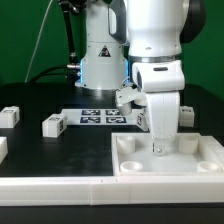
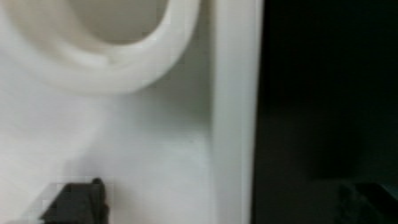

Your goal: Assemble one leg

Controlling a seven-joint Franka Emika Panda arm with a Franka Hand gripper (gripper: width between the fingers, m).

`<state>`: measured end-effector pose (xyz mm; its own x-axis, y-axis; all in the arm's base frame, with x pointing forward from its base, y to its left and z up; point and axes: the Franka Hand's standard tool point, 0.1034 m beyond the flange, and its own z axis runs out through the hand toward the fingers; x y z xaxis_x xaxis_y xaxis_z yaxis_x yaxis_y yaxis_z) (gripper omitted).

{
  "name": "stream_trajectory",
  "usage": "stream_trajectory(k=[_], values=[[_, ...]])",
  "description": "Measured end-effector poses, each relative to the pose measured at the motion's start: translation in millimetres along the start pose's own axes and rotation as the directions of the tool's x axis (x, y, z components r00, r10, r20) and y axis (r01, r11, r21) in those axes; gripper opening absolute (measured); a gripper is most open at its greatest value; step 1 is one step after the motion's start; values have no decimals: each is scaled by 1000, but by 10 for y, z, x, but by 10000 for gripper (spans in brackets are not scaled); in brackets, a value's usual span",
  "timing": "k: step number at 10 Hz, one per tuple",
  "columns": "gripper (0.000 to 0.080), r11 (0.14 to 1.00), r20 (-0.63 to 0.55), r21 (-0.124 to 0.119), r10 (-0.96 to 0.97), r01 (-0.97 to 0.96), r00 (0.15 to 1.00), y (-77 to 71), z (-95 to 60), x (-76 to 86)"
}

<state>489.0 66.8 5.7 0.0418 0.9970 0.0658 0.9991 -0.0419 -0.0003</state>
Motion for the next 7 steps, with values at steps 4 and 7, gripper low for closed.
stream_trajectory(k=[4, 7], values=[[649, 999, 5, -11, 38, -38, 999, -66, -132, 39], [649, 995, 15, -32, 94, -93, 995, -214, -412, 98]])
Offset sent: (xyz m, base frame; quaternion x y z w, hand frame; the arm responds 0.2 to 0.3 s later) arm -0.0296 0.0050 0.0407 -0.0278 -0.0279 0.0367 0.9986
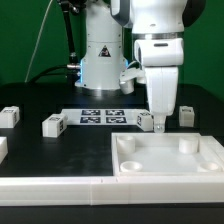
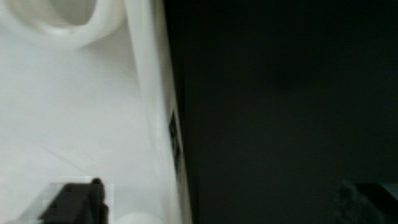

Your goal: Assemble one leg

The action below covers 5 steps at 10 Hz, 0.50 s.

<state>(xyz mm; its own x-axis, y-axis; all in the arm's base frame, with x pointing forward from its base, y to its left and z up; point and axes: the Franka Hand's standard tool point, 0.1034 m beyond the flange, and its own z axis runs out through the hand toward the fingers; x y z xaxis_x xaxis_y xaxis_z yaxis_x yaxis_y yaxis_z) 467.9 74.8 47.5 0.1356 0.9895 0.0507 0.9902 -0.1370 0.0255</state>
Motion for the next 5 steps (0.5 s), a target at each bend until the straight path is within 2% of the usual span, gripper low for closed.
stream_trajectory(k=[3, 5], values=[[649, 999, 0, 0, 48, -48, 999, -1, -6, 2], [649, 980, -1, 1, 199, -199, 980, -2, -5, 5]])
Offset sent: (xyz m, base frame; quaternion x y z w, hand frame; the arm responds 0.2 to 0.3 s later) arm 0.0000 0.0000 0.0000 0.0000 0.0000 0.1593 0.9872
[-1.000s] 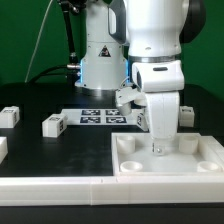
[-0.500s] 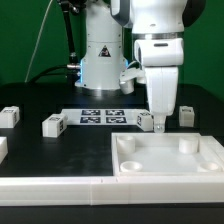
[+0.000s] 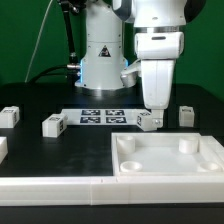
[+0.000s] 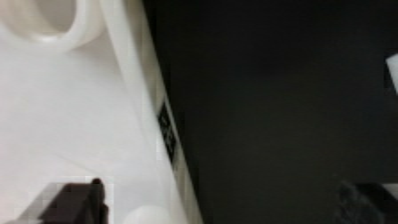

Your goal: Assemble one leg

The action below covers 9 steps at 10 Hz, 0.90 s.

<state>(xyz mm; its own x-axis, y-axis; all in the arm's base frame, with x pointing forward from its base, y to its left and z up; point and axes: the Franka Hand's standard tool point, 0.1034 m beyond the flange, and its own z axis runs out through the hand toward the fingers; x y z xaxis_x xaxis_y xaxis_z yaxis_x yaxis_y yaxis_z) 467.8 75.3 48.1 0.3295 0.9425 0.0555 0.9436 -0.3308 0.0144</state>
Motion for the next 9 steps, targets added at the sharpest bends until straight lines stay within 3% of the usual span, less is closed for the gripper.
stream_trajectory(k=[2, 4, 6, 8, 9], values=[[649, 960, -24, -14, 280, -280, 960, -87, 2, -3], [649, 845, -28, 8, 535, -535, 844, -226, 34, -4], [649, 766, -38, 10, 642, -642, 766, -229, 19, 116], [649, 654, -36, 27, 756, -756, 653, -240, 26, 112], [649, 533, -40, 38, 846, -845, 531, -267, 31, 124]])
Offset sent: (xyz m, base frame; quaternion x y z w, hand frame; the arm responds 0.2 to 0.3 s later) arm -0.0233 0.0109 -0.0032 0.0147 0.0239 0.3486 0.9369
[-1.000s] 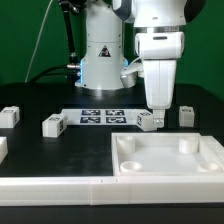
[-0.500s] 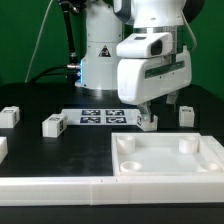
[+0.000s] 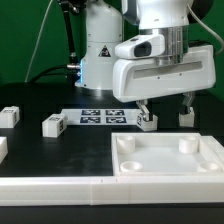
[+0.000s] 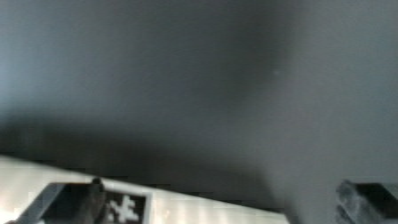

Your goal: Assemble one leg

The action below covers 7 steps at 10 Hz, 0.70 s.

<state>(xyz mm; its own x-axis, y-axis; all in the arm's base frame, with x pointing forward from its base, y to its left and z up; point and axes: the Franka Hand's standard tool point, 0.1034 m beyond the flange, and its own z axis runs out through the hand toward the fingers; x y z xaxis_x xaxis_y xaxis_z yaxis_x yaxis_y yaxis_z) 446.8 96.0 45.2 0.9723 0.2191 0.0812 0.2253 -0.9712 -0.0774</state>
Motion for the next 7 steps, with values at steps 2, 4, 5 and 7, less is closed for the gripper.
stream_trajectory(k=[2, 4, 5, 7], values=[[649, 973, -5, 9, 233, -233, 973, -105, 38, -154], [649, 901, 2, 21, 432, -432, 902, -274, 53, -217], [649, 913, 8, 23, 408, -408, 913, -400, 49, -268], [649, 921, 28, 27, 388, -389, 921, -619, -1, -320]])
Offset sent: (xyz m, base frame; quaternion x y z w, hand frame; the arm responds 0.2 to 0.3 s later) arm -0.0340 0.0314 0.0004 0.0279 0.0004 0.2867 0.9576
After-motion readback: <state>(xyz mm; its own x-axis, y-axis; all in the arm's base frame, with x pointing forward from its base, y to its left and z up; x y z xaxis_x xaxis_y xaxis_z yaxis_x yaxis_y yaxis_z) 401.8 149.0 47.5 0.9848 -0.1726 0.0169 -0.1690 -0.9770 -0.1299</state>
